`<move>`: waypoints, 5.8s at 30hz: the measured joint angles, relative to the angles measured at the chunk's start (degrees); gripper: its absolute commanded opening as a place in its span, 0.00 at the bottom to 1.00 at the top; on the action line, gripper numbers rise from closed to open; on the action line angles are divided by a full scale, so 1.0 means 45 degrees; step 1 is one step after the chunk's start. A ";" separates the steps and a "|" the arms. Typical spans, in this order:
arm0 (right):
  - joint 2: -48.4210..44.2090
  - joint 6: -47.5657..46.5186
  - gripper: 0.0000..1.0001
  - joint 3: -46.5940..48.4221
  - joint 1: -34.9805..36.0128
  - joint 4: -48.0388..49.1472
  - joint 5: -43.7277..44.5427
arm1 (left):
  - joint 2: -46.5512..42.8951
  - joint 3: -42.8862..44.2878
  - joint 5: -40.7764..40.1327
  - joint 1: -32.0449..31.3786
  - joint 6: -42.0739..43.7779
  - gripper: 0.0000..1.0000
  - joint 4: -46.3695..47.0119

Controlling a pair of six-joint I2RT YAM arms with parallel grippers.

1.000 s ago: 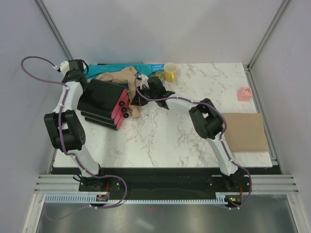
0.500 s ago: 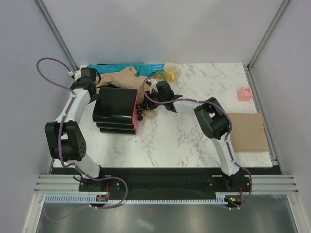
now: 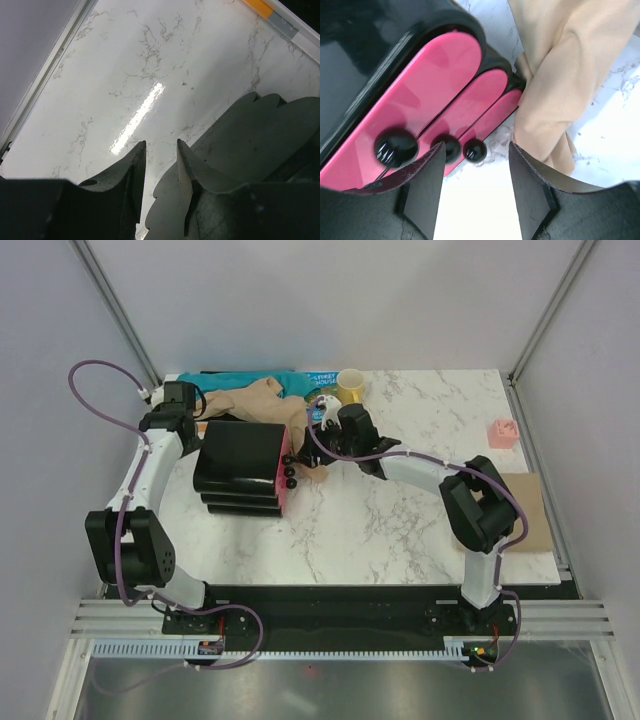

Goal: Fold and stack the t-shirts

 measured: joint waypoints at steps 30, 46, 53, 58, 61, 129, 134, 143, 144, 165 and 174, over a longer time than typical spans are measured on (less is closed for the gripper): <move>0.1491 0.0219 0.05 0.0481 0.2963 -0.0695 -0.0374 | -0.0685 -0.0491 0.0073 0.0029 0.0015 0.02 0.0452; 0.2569 0.0865 0.21 0.2239 0.6892 -0.0015 -0.1282 | -0.1472 -0.0534 -0.0719 -0.0107 0.0039 0.18 0.0772; -0.0005 -0.0194 0.36 -0.0146 0.6572 -0.1185 0.0350 | -0.2482 -0.0865 -0.0272 -0.0267 0.0024 0.33 0.0160; -0.2487 -0.1394 0.37 -0.0316 0.5406 -0.1821 0.2147 | -0.3143 -0.0869 0.0364 -0.0369 -0.0010 0.34 -0.0073; -0.2900 -0.1899 0.42 0.0044 0.4532 -0.1821 0.2584 | -0.3376 -0.1044 0.0772 -0.0369 -0.0136 0.35 -0.0063; 0.2254 -0.0981 0.40 0.2268 0.5255 -0.1248 0.0583 | -0.4333 -0.2467 0.0695 -0.0738 -0.0559 0.34 0.0389; 0.1695 -0.1098 0.32 0.2142 0.4192 -0.1239 0.0942 | -0.5406 -0.2535 0.0442 -0.0724 -0.0520 0.19 -0.0228; 0.1967 -0.0602 0.30 0.2642 0.4643 -0.1093 0.0136 | -0.6246 -0.2769 0.0554 -0.0724 -0.0393 0.02 -0.1132; 0.2079 -0.0554 0.29 0.2730 0.4745 -0.1049 0.0083 | -0.6402 -0.2934 0.0563 -0.0724 -0.0393 0.02 -0.1214; 0.5557 0.0155 0.00 0.6441 0.5620 -0.1549 -0.0806 | -0.6795 -0.3973 -0.0219 -0.0719 -0.0403 0.02 -0.0981; 0.6275 0.0495 0.00 0.7480 0.5804 -0.1520 -0.0952 | -0.6844 -0.3988 -0.0729 -0.0719 -0.0432 0.02 -0.1205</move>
